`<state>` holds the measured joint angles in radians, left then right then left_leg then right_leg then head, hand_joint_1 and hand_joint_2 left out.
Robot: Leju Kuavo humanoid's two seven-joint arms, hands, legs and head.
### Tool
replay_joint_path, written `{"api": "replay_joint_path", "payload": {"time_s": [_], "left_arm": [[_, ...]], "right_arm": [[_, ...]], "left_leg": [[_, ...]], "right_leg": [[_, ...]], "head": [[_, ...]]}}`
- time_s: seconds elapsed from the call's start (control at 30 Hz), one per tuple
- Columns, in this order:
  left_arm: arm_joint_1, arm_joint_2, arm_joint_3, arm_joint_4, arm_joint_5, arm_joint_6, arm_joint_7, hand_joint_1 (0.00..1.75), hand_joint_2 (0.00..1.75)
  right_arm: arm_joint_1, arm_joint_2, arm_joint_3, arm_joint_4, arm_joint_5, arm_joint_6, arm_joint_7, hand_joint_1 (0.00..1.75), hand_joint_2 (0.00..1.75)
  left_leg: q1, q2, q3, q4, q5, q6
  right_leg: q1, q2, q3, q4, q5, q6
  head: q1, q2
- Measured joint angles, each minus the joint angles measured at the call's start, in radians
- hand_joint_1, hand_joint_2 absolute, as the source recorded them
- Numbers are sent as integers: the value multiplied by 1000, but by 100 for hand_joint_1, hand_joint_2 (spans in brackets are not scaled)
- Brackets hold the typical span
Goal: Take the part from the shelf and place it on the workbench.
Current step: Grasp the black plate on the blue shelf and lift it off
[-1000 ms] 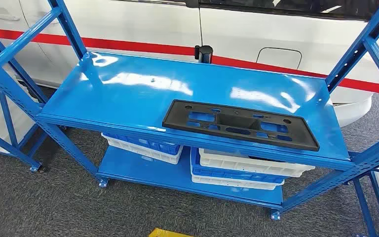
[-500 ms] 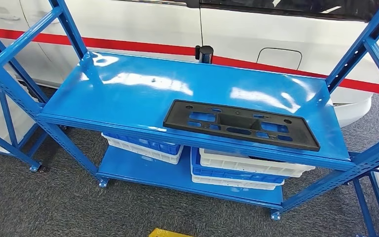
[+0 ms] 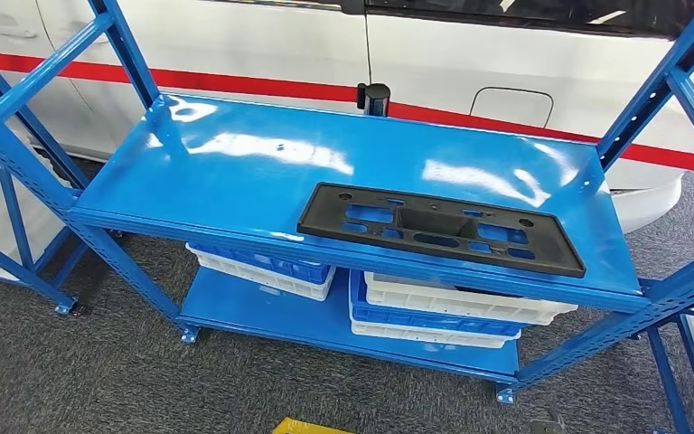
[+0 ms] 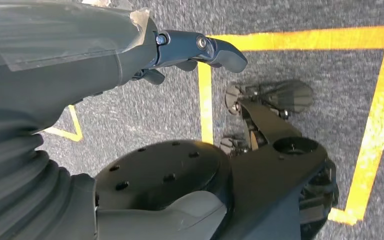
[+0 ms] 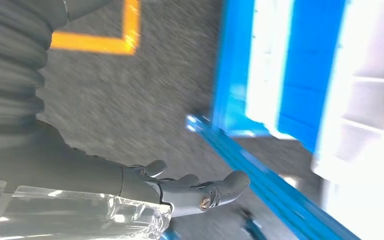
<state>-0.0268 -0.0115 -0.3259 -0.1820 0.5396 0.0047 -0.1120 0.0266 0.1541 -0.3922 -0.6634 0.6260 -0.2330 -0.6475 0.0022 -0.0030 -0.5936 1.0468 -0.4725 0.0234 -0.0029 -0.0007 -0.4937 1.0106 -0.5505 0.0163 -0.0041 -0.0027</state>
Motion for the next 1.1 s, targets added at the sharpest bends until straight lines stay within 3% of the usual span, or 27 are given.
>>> {"api": "replay_joint_path", "payload": {"time_s": [0.2,0.57,0.77,1.1], "left_arm": [[1,-3,2,6,14,-22,-11,0,175],[2,-3,9,8,24,-75,-55,0,175],[3,-61,8,8,16,-49,-76,0,175],[2,-81,5,8,-4,-37,-78,0,175]], "right_arm": [[39,-24,114,-115,-72,-62,-43,0,175],[154,-84,353,-411,-128,-251,-48,0,175],[193,-95,439,-564,-46,-329,-32,0,175],[207,-105,543,-722,116,-354,68,0,175]], "left_leg": [[0,0,0,0,0,0],[0,0,0,0,0,0],[0,0,0,0,0,0],[0,0,1,-1,0,0]], "right_leg": [[0,0,0,0,0,0],[0,0,0,0,0,0],[0,0,0,0,0,0],[0,-1,0,0,0,0]], "head": [[0,0],[0,0],[0,0],[0,0]]}}
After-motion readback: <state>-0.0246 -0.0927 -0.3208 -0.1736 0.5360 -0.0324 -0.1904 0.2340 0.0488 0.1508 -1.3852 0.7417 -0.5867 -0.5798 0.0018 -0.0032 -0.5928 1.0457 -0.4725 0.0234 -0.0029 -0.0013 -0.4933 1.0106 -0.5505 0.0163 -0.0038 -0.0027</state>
